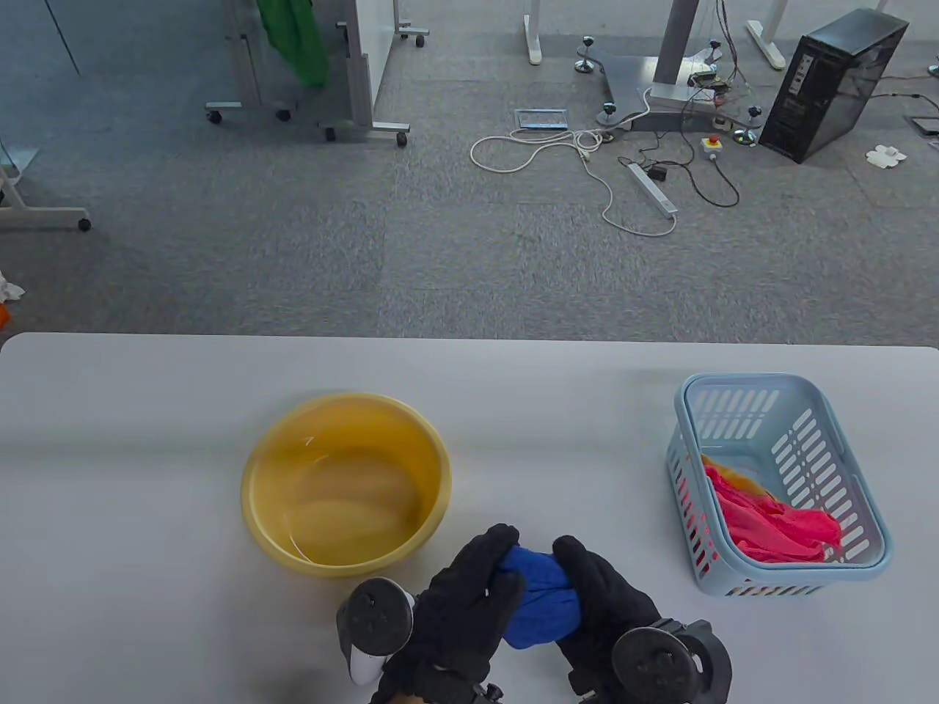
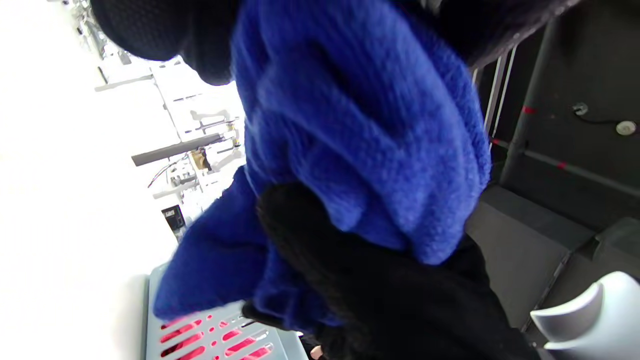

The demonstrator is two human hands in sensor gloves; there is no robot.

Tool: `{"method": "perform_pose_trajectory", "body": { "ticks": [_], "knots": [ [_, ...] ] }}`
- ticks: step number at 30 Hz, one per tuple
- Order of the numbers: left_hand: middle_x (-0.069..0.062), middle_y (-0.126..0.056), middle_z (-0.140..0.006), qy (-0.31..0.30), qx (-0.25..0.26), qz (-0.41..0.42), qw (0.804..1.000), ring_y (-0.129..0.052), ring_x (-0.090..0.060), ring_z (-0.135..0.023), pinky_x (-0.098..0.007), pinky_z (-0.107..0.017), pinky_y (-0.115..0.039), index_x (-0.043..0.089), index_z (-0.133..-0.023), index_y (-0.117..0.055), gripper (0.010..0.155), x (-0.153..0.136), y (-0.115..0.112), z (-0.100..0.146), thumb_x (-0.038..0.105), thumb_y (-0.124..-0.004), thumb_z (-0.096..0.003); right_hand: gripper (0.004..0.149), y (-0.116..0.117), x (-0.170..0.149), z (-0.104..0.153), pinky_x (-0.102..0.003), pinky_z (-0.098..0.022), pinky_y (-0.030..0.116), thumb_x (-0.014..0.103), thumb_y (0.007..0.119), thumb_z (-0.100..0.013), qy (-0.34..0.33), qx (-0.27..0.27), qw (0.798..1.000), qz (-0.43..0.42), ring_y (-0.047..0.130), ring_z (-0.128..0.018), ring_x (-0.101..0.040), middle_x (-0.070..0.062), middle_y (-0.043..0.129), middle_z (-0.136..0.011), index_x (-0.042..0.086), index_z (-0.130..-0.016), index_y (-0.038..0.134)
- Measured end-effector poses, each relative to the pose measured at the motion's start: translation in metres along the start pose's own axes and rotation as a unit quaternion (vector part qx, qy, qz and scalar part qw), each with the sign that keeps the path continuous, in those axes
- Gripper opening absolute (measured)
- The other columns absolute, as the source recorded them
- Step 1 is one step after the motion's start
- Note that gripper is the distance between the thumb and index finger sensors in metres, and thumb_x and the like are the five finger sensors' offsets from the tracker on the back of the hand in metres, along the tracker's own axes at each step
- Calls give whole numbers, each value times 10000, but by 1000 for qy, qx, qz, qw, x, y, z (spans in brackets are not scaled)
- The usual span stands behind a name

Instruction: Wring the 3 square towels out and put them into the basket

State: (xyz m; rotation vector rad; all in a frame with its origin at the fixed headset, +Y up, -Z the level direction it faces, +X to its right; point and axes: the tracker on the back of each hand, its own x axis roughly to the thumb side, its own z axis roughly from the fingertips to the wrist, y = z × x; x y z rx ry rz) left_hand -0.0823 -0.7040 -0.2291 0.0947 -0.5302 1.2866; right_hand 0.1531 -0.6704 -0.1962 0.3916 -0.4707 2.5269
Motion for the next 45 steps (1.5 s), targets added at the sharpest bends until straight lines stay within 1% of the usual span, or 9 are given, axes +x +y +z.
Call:
{"method": "perform_pose_trajectory", "body": {
  "ticks": [4, 9, 16, 25, 30, 32, 36, 41, 45],
  "knots": [
    [-153, -448, -1172, -10, 25, -39, 999, -389, -470, -1080, -702, -701, -396, 223, -1146, -525, 727, 2, 6, 2, 611, -719, -563, 905, -18, -3, -3, -443, -490, 867, 387, 1040, -431, 10, -8, 1000, 12, 954, -649, -331, -136, 783, -926, 266, -1089, 431],
    [-151, -304, -1198, -9, 31, -107, 994, -162, -444, -1105, -717, -702, -242, 249, -1164, -484, 744, 6, 14, 3, 608, -736, -563, 901, -43, -9, -10, -426, -463, 886, 409, 1037, -429, 37, -9, 999, 3, 974, -637, -335, -157, 783, -941, 233, -1088, 448],
    [-148, -216, -1208, 20, 7, -103, 994, -64, -430, -1099, -721, -689, -165, 268, -1181, -452, 761, 3, 13, 3, 606, -748, -568, 912, -82, -28, -20, -489, -550, 830, 449, 1017, -440, 86, -40, 995, -10, 924, -724, -369, -156, 750, -972, 216, -1097, 427],
    [-146, -218, -1203, 8, 57, -120, 991, -62, -422, -1093, -714, -689, -160, 251, -1164, -510, 710, 4, 26, 8, 580, -727, -573, 885, -129, -70, -36, -610, -683, 671, 510, 980, -454, 200, -94, 975, -31, 812, -860, -434, -180, 676, -1037, 212, -1096, 449],
    [-148, -227, -1203, 13, 72, -115, 991, -68, -427, -1093, -714, -689, -163, 241, -1161, -520, 706, 2, 35, 8, 576, -726, -574, 892, -136, -103, -34, -676, -729, 535, 517, 952, -471, 283, -118, 951, -32, 702, -947, -457, -176, 594, -1084, 230, -1108, 398],
    [-151, -248, -1200, 6, 81, -123, 989, -78, -425, -1095, -714, -690, -169, 235, -1153, -535, 697, 2, 36, 9, 571, -727, -573, 889, -135, -114, -31, -737, -726, 401, 531, 920, -488, 322, -135, 936, -51, 586, -994, -497, -203, 515, -1109, 226, -1112, 364],
    [-152, -249, -1201, 9, 81, -135, 987, -80, -426, -1095, -714, -689, -168, 235, -1154, -533, 698, 1, 38, 8, 571, -726, -574, 889, -128, -133, -28, -780, -699, 262, 542, 900, -492, 370, -138, 918, -33, 366, -1023, -557, -237, 366, -1133, 210, -1111, 356],
    [-155, -281, -1199, 1, 87, -133, 987, -110, -430, -1099, -718, -689, -186, 220, -1143, -559, 689, -2, 37, 10, 565, -729, -571, 918, -110, -148, -26, -787, -671, 210, 570, 896, -478, 403, -119, 907, 16, 288, -1002, -584, -292, 319, -1119, 39, -1074, 442],
    [-158, -306, -1198, 0, 89, -135, 987, -130, -432, -1102, -720, -690, -196, 217, -1138, -573, 683, 0, 39, 11, 564, -727, -570, 927, -99, -154, -25, -796, -651, 166, 556, 911, -474, 435, -89, 896, 32, 250, -991, -602, -317, 297, -1115, -8, -1065, 472]
  ]
}}
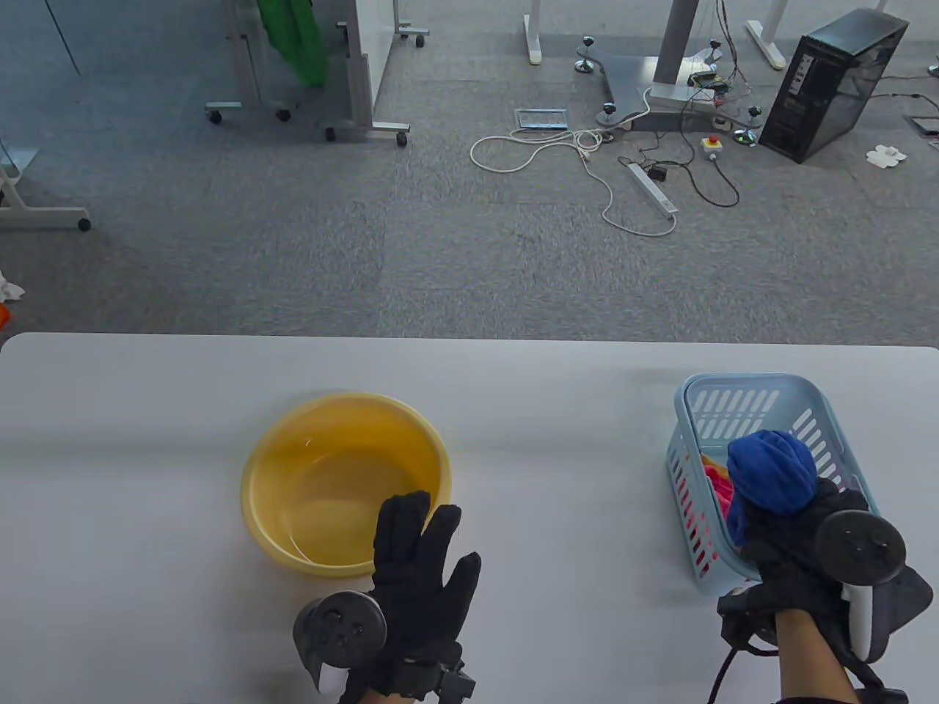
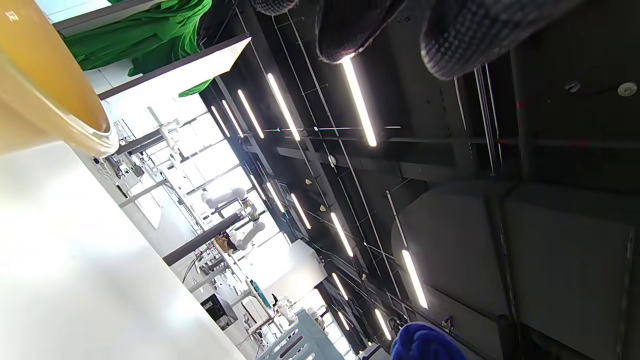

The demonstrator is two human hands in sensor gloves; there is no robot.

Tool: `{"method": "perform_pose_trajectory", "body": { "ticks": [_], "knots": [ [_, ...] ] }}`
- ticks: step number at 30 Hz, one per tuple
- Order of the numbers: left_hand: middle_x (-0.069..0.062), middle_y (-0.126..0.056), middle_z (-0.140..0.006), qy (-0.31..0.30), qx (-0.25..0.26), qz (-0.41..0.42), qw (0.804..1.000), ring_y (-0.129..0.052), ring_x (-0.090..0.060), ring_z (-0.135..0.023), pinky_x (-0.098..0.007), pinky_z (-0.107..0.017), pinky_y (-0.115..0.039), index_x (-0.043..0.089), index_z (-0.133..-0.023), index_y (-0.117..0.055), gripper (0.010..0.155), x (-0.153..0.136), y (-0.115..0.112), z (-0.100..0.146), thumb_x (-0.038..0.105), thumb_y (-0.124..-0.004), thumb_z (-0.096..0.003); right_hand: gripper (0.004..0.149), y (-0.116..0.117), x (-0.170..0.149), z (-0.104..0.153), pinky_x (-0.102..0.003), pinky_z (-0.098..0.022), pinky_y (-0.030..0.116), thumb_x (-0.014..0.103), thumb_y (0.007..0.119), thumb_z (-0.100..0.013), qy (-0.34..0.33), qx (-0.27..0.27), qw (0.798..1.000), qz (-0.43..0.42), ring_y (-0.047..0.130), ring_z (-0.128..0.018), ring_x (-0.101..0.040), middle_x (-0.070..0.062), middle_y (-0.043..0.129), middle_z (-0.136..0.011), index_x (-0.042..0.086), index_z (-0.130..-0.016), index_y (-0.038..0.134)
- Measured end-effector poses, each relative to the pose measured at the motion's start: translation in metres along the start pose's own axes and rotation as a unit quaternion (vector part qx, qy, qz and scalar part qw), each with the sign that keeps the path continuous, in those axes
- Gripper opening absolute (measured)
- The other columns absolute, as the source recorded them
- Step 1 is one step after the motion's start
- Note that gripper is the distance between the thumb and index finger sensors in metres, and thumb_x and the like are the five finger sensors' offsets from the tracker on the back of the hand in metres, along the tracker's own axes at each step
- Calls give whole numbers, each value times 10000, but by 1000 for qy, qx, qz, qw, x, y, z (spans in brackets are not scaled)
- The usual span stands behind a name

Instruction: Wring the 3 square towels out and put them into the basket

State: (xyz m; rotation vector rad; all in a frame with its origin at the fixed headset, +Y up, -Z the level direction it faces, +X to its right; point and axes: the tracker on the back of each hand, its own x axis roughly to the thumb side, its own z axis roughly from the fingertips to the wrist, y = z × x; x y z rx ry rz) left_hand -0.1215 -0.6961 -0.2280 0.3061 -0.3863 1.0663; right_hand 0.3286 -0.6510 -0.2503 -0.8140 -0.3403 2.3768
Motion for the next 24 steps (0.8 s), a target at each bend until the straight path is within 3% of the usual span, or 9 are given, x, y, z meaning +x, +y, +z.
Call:
{"method": "perform_pose_trajectory", "body": {
  "ticks": [6, 17, 24],
  "knots": [
    [-165, -323, -1197, 14, -9, 1, 1000, -143, -439, -1103, -726, -683, -185, 215, -1139, -572, 684, -4, -2, 0, 563, -728, -572, 1101, 11, -3, -2, -790, -629, 90, 578, 900, -471, 7, 30, 999, 36, 78, -965, -606, -325, 110, -1107, 20, -1112, 199],
    [-168, -324, -1197, 22, -19, -1, 1000, -144, -442, -1104, -730, -679, -179, 213, -1145, -559, 691, -5, -4, 0, 562, -729, -573, 1015, 11, -1, 3, -786, -636, 94, 558, 858, -507, -16, 47, 999, 8, 83, -970, -597, -306, 114, -1112, 59, -1123, 224],
    [-164, -304, -1202, 22, -26, -13, 999, -139, -441, -1104, -731, -678, -176, 227, -1155, -539, 698, -5, -6, 0, 563, -730, -573, 1008, 7, 16, 20, -787, -643, 103, 563, 860, -503, -84, 49, 995, -9, 93, -975, -597, -302, 118, -1116, 68, -1126, 242]
  ]
}}
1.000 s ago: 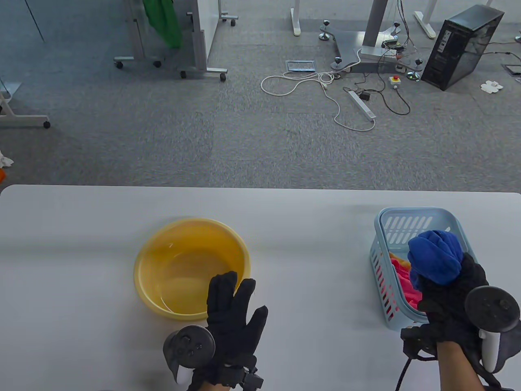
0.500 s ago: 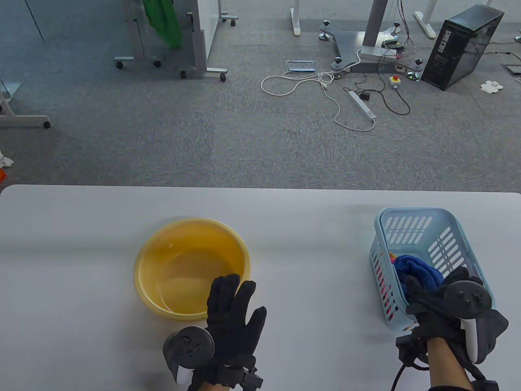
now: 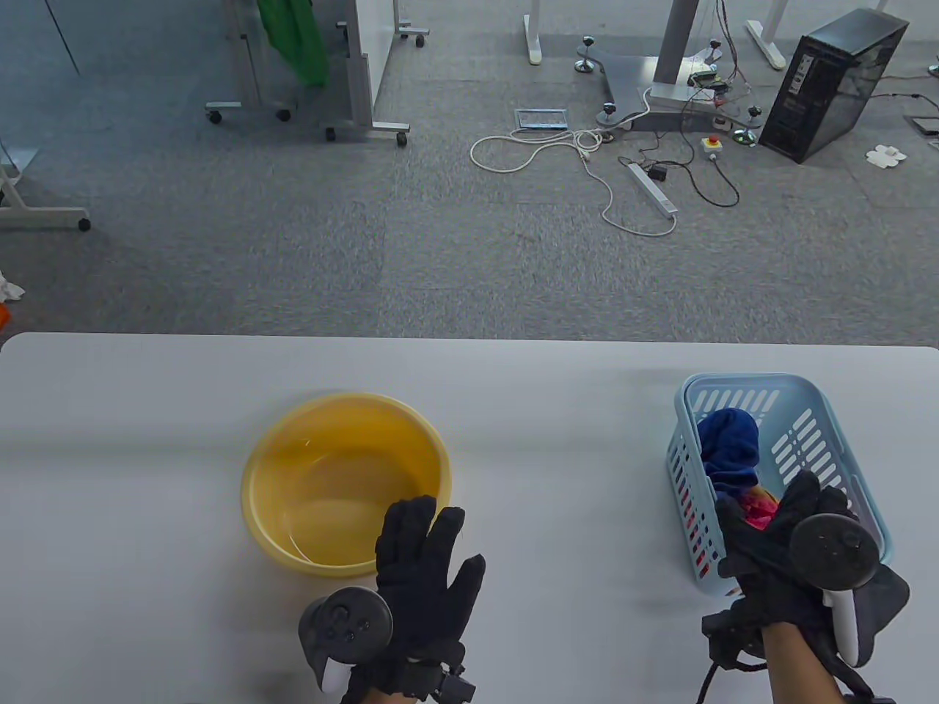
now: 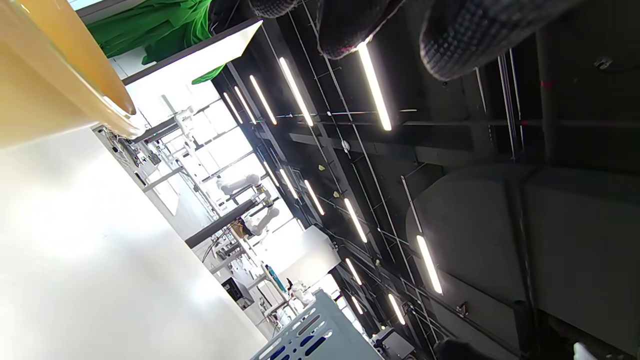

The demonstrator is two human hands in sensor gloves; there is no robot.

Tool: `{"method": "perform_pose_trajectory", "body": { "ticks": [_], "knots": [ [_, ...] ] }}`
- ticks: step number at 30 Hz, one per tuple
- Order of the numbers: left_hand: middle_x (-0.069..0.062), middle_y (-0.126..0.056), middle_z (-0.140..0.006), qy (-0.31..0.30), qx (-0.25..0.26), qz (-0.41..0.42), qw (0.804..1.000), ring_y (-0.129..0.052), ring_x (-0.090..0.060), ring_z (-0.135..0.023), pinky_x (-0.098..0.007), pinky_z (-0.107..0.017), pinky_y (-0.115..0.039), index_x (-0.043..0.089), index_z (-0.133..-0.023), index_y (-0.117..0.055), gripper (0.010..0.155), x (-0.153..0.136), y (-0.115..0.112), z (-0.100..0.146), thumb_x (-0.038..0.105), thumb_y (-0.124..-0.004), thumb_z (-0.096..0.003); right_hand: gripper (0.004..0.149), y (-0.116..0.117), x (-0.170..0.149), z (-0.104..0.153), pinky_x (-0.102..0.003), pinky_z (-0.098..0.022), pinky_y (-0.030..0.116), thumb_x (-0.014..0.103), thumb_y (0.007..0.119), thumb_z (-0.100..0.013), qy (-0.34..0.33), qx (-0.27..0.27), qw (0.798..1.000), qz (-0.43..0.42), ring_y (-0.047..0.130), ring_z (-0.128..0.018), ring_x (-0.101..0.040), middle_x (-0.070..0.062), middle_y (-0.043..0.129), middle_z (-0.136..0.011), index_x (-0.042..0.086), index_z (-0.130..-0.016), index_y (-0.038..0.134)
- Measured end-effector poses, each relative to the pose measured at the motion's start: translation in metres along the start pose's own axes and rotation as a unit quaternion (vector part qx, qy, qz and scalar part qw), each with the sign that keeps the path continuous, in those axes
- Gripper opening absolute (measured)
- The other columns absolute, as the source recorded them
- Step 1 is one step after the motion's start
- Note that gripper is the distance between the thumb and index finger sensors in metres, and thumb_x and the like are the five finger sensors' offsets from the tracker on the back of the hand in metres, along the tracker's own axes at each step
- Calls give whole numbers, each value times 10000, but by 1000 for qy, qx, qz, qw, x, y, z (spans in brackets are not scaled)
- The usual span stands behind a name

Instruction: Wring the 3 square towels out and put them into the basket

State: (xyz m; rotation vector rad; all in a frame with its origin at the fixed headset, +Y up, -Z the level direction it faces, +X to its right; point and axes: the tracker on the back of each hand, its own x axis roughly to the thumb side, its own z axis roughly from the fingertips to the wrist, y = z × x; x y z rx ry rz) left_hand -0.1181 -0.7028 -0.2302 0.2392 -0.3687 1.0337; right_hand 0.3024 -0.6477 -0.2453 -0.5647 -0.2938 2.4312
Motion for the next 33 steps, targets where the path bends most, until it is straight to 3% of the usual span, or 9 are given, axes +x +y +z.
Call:
{"method": "perform_pose_trajectory", "body": {
  "ticks": [5, 11, 14, 23, 33],
  "knots": [
    [-156, -262, -1206, 1, -7, -10, 1000, -116, -439, -1102, -729, -677, -163, 242, -1163, -520, 699, 1, -2, 0, 556, -730, -575, 1035, 5, 31, 16, -784, -659, 120, 595, 869, -480, -129, 46, 991, 4, 76, -989, -580, -264, 86, -1133, 110, -1139, 236],
    [-153, -248, -1208, 10, -12, -32, 999, -103, -437, -1102, -731, -673, -149, 261, -1171, -493, 709, -2, -3, 0, 561, -730, -575, 1035, 25, 61, 46, -789, -665, 148, 612, 848, -485, -215, 88, 973, 11, 101, -995, -590, -276, 109, -1134, 118, -1144, 220],
    [-155, -238, -1206, 20, -13, -40, 999, -97, -437, -1100, -732, -670, -144, 281, -1179, -447, 726, -6, -3, 0, 565, -729, -574, 1019, 42, 66, 61, -791, -665, 135, 595, 850, -496, -222, 121, 967, -39, 100, -998, -591, -283, 112, -1133, 116, -1147, 229],
    [-148, -218, -1210, 18, -33, -97, 995, -78, -431, -1100, -734, -662, -121, 283, -1182, -448, 730, -6, -9, 0, 569, -733, -573, 1010, 94, 57, 87, -794, -664, 138, 583, 863, -498, -235, 133, 962, -34, 99, -1001, -593, -265, 118, -1147, 109, -1151, 256],
    [-145, -203, -1210, 28, -45, -124, 991, -62, -425, -1099, -734, -656, -104, 281, -1182, -457, 725, -11, -13, 0, 564, -735, -574, 1010, 121, 52, 94, -798, -665, 136, 583, 868, -500, -237, 129, 961, 57, 128, -1011, -587, -251, 137, -1160, 114, -1154, 257]
  ]
}}
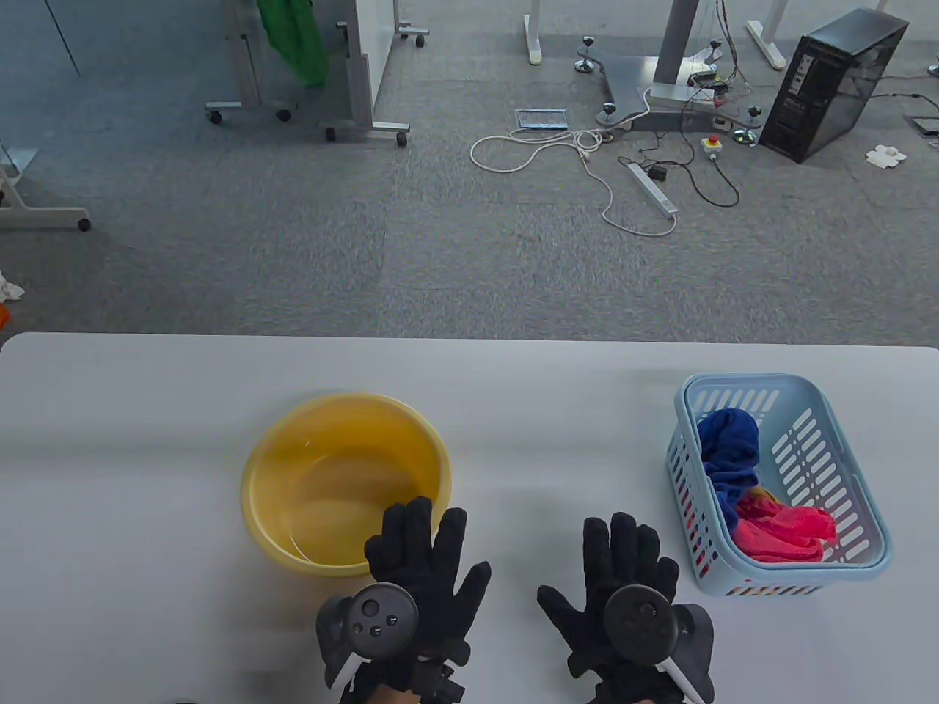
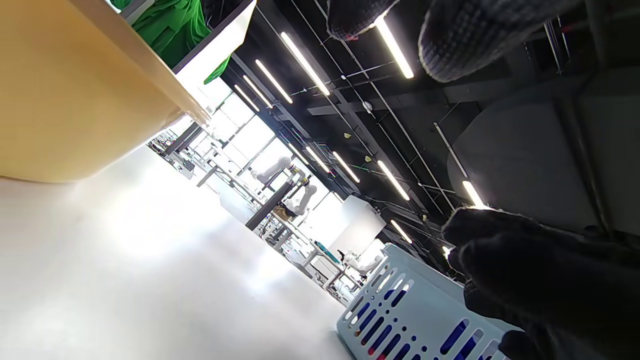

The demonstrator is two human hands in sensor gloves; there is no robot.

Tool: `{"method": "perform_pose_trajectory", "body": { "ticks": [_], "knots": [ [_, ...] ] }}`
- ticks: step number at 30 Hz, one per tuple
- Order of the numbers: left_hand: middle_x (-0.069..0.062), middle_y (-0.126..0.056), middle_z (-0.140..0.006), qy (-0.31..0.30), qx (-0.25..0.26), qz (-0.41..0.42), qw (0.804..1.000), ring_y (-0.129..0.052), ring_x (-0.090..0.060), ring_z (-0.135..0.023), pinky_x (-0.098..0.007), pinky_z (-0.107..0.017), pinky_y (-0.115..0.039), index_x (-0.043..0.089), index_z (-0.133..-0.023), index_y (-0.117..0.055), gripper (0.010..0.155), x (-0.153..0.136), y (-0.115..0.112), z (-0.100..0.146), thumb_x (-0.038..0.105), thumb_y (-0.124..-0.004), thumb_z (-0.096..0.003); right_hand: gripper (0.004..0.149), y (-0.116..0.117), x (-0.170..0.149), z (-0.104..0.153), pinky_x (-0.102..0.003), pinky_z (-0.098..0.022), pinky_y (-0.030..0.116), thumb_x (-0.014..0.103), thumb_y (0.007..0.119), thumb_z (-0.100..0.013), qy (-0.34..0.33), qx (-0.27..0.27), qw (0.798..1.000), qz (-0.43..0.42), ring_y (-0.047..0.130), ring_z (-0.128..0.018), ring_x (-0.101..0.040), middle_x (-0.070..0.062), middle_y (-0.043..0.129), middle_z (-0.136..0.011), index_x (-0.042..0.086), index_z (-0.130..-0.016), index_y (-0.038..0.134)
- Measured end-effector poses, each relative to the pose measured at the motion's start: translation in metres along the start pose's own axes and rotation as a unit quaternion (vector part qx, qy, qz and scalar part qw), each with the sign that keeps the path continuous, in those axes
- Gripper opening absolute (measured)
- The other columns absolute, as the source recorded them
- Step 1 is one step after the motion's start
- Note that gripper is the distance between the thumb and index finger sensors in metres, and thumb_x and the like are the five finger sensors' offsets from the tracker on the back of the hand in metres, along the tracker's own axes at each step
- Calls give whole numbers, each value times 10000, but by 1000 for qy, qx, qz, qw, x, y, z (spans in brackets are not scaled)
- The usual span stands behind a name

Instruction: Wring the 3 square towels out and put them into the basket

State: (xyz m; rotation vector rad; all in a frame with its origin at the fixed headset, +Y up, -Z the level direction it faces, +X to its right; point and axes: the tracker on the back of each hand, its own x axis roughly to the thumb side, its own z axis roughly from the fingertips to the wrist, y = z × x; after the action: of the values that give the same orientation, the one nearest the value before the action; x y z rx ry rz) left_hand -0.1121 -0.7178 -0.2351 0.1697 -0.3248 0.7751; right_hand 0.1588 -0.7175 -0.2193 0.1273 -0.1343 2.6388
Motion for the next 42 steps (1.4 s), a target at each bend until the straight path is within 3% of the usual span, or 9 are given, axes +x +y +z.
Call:
{"method": "perform_pose_trajectory", "body": {
  "ticks": [10, 15, 18, 22, 25, 33, 42],
  "knots": [
    [-138, -200, -1213, -7, -11, -15, 1000, -58, -420, -1103, -737, -655, -101, 279, -1180, -480, 708, 4, -1, -2, 548, -736, -577, 1007, -1, -2, -1, -795, -672, 135, 579, 863, -506, -14, 11, 1000, 14, 100, -1014, -583, -254, 129, -1159, 119, -1154, 245],
    [-118, -58, -1190, 28, -56, -15, 998, 19, -439, -1073, -740, -649, -83, 319, -1193, -357, 764, 7, -12, -3, 574, -735, -580, 1006, -2, 1, 0, -795, -672, 138, 579, 858, -510, -29, 19, 999, 17, 93, -1011, -586, -252, 125, -1159, 119, -1154, 238],
    [-113, -45, -1188, 19, -82, -32, 996, 39, -428, -1071, -737, -647, -73, 325, -1195, -343, 770, 13, -21, -2, 577, -734, -581, 1007, -4, 0, 1, -795, -674, 136, 581, 854, -512, -27, 16, 999, 19, 90, -1011, -586, -255, 120, -1158, 121, -1155, 231],
    [-112, -48, -1188, 12, -76, -34, 996, 31, -423, -1075, -737, -649, -75, 326, -1194, -346, 765, 15, -21, -1, 575, -731, -581, 1008, -6, -1, 2, -794, -678, 144, 577, 859, -510, -26, 13, 999, 13, 96, -1012, -589, -256, 123, -1158, 121, -1155, 233],
    [-104, 4, -1168, 1, -30, -40, 999, 16, -426, -1074, -737, -657, -95, 334, -1180, -301, 764, 13, -16, -1, 548, -726, -582, 1013, -5, -2, 2, -794, -678, 150, 572, 865, -509, -28, 20, 999, 1, 96, -1009, -594, -260, 124, -1157, 127, -1154, 224],
    [-106, 0, -1168, 1, -32, -35, 999, 20, -421, -1074, -736, -658, -94, 334, -1180, -291, 771, 9, -16, 0, 563, -719, -581, 1057, -3, -2, 2, -794, -681, 161, 567, 870, -508, -32, 28, 999, -14, 120, -1008, -594, -268, 122, -1152, 149, -1136, 130],
    [-116, -26, -1177, 4, -35, -28, 999, 14, -419, -1077, -737, -654, -90, 317, -1185, -328, 762, 8, -16, -2, 564, -721, -580, 1039, -2, -6, 1, -794, -681, 164, 566, 861, -514, -23, 33, 999, -16, 124, -1008, -596, -270, 128, -1152, 142, -1140, 149]
  ]
}}
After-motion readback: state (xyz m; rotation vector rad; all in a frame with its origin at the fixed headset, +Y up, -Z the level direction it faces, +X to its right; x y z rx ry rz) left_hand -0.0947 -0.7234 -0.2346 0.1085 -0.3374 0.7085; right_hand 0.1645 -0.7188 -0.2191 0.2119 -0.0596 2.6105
